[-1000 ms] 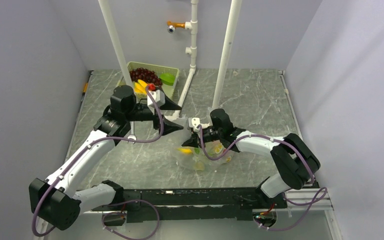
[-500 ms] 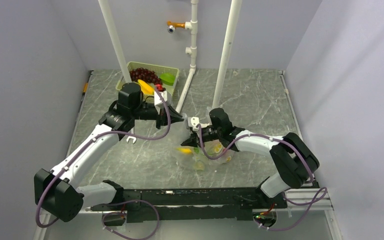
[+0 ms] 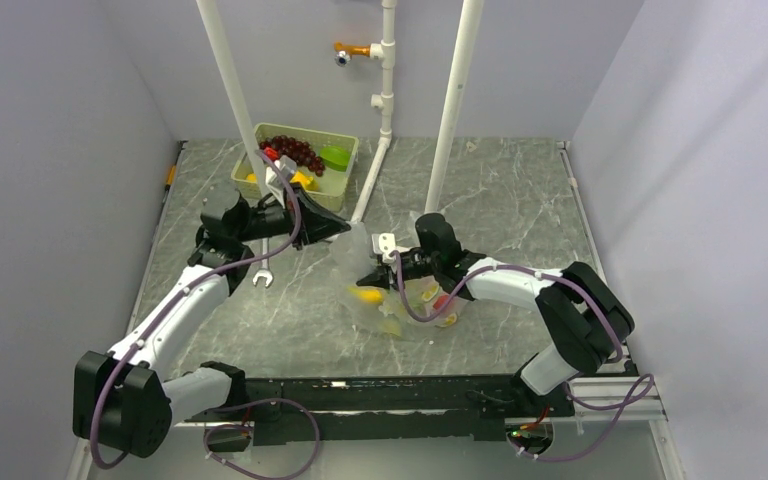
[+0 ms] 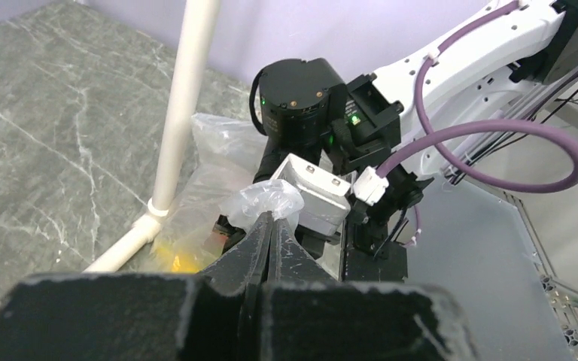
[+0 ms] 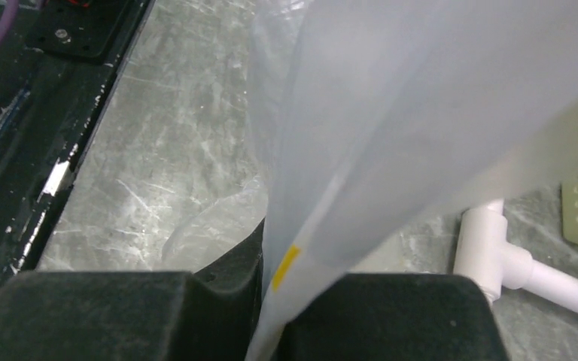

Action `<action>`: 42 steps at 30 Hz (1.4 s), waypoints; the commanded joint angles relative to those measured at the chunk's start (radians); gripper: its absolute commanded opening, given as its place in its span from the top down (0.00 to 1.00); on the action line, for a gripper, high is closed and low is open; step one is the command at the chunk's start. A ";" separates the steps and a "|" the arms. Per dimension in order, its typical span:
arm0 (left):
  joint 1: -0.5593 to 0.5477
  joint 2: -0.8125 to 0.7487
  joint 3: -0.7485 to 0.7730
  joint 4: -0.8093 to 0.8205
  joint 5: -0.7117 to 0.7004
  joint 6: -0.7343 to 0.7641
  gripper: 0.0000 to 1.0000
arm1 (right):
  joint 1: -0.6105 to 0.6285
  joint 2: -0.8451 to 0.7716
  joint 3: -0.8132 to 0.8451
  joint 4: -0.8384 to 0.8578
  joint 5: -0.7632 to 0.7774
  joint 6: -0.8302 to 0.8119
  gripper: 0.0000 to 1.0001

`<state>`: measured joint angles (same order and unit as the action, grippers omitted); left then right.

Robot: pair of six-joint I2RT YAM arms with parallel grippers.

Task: Place the fake fruits into the plastic bag and tie a complex knot

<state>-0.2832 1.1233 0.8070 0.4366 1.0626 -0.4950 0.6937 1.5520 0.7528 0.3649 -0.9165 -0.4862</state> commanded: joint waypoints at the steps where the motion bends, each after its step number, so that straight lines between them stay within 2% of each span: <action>1: 0.040 -0.070 0.051 0.265 -0.044 -0.129 1.00 | -0.004 0.047 -0.031 -0.161 0.002 -0.110 0.98; 3: 0.048 -0.073 0.060 0.271 -0.042 -0.142 1.00 | -0.011 0.052 -0.035 -0.197 0.004 -0.138 0.98; 6: 0.062 -0.094 0.031 0.208 -0.007 -0.070 1.00 | -0.017 0.050 -0.032 -0.233 0.001 -0.172 0.97; 10: 0.065 -0.141 -0.010 0.038 0.042 0.089 1.00 | -0.015 -0.002 0.021 -0.206 -0.018 -0.084 0.86; 11: 0.065 -0.151 -0.011 -0.011 0.052 0.133 0.97 | -0.013 -0.013 0.040 -0.194 -0.023 -0.054 0.76; 13: 0.065 -0.170 0.013 -0.158 0.052 0.269 0.49 | -0.008 -0.026 0.081 -0.187 -0.029 0.000 0.49; 14: 0.065 -0.178 0.025 -0.216 0.039 0.325 0.37 | -0.005 -0.037 0.098 -0.186 -0.031 0.018 0.36; 15: 0.065 -0.182 0.037 -0.256 0.028 0.355 0.31 | -0.002 -0.049 0.106 -0.174 -0.026 0.041 0.29; 16: 0.065 -0.183 0.051 -0.296 0.023 0.381 0.28 | -0.001 -0.063 0.112 -0.159 -0.023 0.060 0.26; 20: 0.076 -0.168 0.099 -0.368 -0.021 0.377 0.22 | 0.002 -0.107 0.156 -0.170 -0.011 0.131 0.19; 23: 0.084 -0.159 0.114 -0.371 -0.027 0.366 0.07 | 0.001 -0.151 0.172 -0.194 0.031 0.162 0.09; 25: 0.084 -0.137 0.140 -0.427 0.008 0.415 0.01 | 0.001 -0.168 0.175 -0.231 0.055 0.154 0.02; 29: 0.084 -0.132 0.148 -0.582 0.059 0.568 0.00 | 0.000 -0.210 0.169 -0.269 0.098 0.151 0.00; 36: 0.082 -0.194 0.068 -0.711 0.045 0.774 0.01 | 0.000 -0.329 0.239 -0.288 0.098 0.237 0.00; 42: 0.062 -0.187 0.081 -0.750 0.045 0.837 0.01 | 0.000 -0.393 0.321 -0.359 0.124 0.260 0.00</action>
<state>-0.2062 0.9367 0.8616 -0.2676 1.0775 0.2447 0.6918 1.2171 0.9913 0.0452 -0.8101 -0.2657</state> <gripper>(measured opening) 0.994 0.994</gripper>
